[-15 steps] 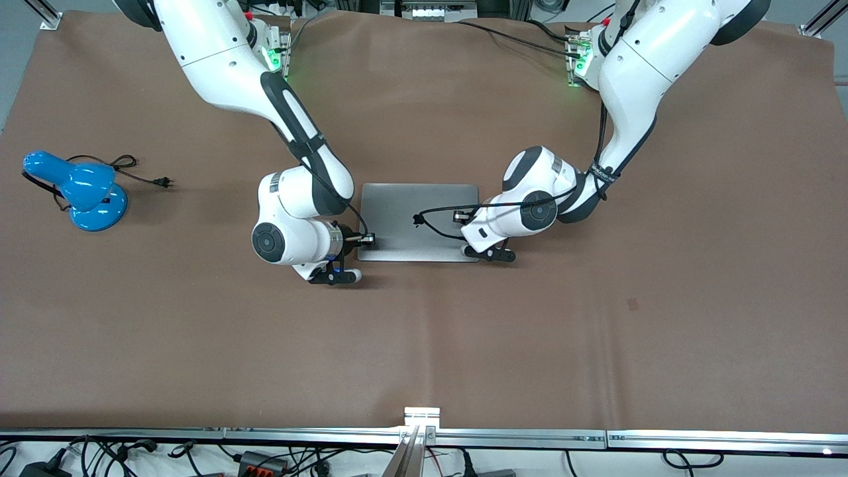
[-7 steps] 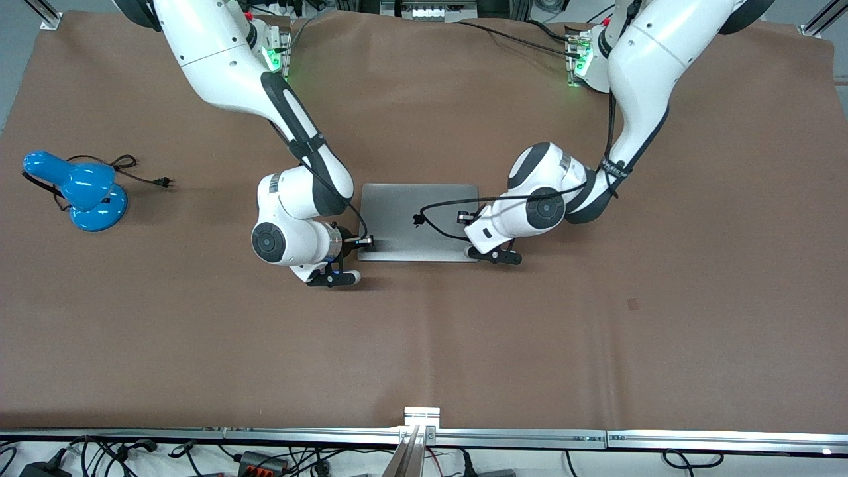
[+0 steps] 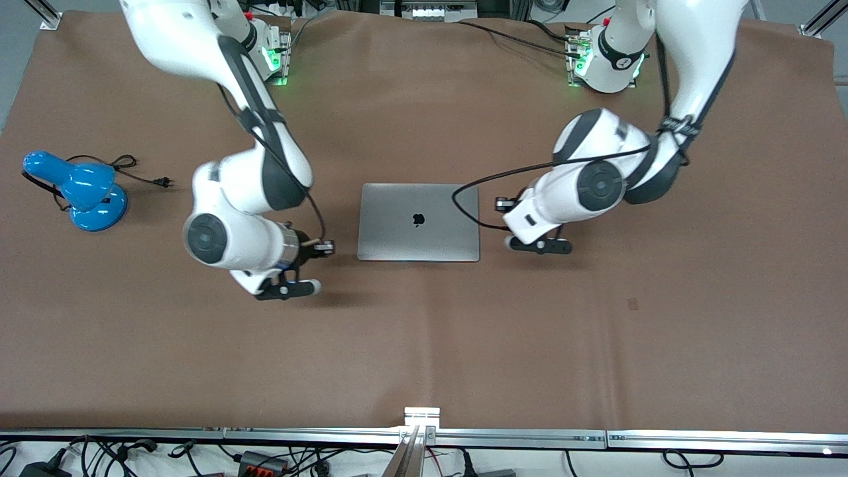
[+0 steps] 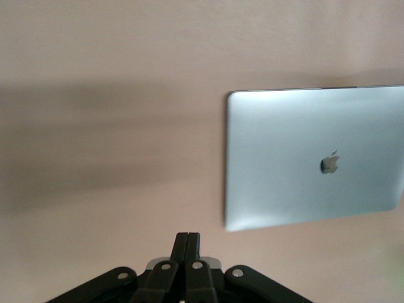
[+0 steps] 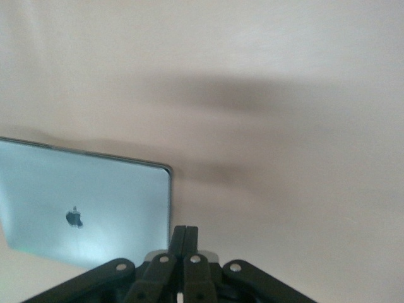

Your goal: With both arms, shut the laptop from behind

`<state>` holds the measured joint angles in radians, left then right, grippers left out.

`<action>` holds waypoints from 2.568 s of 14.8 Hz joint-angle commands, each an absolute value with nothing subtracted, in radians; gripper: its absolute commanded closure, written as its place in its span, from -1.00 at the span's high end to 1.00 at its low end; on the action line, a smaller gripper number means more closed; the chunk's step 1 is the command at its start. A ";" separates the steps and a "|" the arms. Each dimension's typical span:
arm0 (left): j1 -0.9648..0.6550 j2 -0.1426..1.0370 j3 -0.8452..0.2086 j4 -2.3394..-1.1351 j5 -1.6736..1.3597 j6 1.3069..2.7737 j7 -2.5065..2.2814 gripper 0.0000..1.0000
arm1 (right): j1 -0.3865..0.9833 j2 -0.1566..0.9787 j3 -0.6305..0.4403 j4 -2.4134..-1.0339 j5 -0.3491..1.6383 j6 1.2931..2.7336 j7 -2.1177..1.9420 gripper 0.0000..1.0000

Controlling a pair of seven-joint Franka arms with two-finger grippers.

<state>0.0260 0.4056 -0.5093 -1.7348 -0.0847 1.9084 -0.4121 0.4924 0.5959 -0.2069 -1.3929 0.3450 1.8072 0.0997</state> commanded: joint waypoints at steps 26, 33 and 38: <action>0.038 0.058 -0.086 -1.606 0.020 1.534 -0.104 1.00 | 0.002 0.246 -0.023 -1.362 -0.006 1.617 -0.032 1.00; 0.031 0.057 -0.071 -1.583 0.020 1.523 -0.083 1.00 | 0.003 0.030 -0.026 -1.647 -0.009 1.682 -0.040 1.00; 0.041 0.061 -0.078 -1.575 -0.007 1.532 -0.083 1.00 | 0.005 -0.093 -0.028 -1.792 -0.011 1.717 -0.038 1.00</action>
<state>0.0324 0.0603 -0.0744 -1.5936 0.0079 1.5324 -0.0909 0.0172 -0.0170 -0.0471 -1.7109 0.0061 1.7107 -0.0381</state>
